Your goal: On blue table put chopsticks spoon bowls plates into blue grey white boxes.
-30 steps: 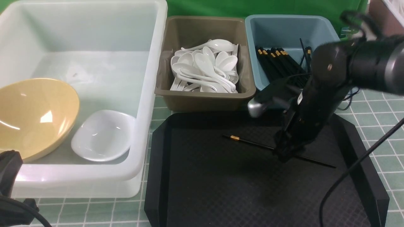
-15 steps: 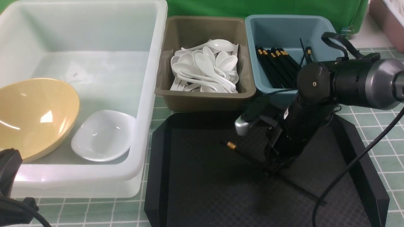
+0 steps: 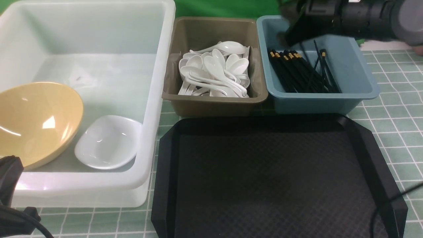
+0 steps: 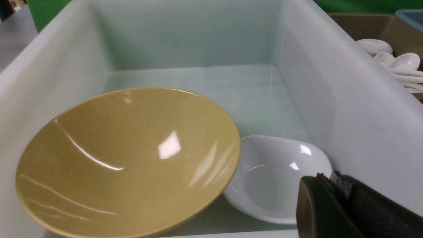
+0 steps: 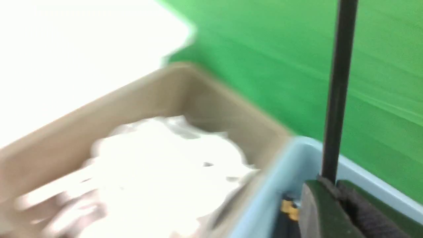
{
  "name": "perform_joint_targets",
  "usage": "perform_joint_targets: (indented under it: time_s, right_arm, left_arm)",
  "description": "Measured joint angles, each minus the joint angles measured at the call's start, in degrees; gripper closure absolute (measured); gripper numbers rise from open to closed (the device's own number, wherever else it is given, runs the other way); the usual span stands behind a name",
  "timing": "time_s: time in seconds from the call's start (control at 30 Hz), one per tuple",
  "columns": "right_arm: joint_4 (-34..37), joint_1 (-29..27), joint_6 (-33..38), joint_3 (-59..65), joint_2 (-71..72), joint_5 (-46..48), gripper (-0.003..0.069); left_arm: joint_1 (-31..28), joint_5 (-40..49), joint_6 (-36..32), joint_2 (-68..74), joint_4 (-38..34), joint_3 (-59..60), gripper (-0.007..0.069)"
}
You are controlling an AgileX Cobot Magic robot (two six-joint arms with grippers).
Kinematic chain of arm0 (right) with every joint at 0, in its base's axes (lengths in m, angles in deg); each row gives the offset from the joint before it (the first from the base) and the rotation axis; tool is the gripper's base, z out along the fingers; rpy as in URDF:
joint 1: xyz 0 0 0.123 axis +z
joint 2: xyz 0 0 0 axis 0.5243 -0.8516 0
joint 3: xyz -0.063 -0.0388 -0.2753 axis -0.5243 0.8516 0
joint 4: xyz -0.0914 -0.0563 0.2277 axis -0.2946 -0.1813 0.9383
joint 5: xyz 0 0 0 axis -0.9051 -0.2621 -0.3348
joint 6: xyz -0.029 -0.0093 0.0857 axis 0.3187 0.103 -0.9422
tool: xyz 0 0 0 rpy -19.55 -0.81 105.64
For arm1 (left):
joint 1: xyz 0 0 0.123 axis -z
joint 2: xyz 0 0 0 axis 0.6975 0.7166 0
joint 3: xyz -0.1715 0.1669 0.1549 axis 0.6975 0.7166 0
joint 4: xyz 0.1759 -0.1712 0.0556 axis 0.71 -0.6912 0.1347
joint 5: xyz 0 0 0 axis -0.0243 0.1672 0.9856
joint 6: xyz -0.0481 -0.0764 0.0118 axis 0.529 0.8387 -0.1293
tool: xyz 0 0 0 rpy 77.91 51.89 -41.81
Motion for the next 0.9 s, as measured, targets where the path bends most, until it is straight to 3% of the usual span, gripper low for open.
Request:
perform_joint_targets:
  time_s: [0.1,0.2,0.33,0.43,0.63,0.73,0.9]
  right_arm:
    - [0.0,-3.2,-4.9,0.0,-7.7,0.3,0.0528]
    - [0.1,-4.9,-8.3,0.0,-10.8,7.6,0.0412]
    - [-0.2,-5.9,-8.6,-0.5,-7.9,13.2,0.0377]
    - [-0.9,-7.2,-8.4,-0.7,-2.0,18.5,0.0394]
    - [-2.0,-8.9,-1.1,0.0,17.5,29.0,0.0539]
    - [-1.2,-8.0,3.5,4.7,30.0,27.8,0.0608]
    - [-0.7,-7.5,5.1,17.4,45.7,21.0,0.0624]
  left_arm:
    - [0.0,-0.1,0.0,0.0,0.0,0.1,0.0622]
    - [0.0,-0.1,0.0,-0.8,0.9,0.3,0.0621]
    - [0.0,-0.3,0.0,-1.2,1.3,0.3,0.0621]
    - [0.0,-0.2,0.0,-1.2,1.3,0.3,0.0621]
    - [0.0,-0.3,0.0,-1.2,1.3,0.3,0.0621]
    - [0.0,-0.3,0.0,-1.2,1.3,0.3,0.0621]
    - [0.0,-0.3,0.0,-1.2,1.4,0.3,0.0621]
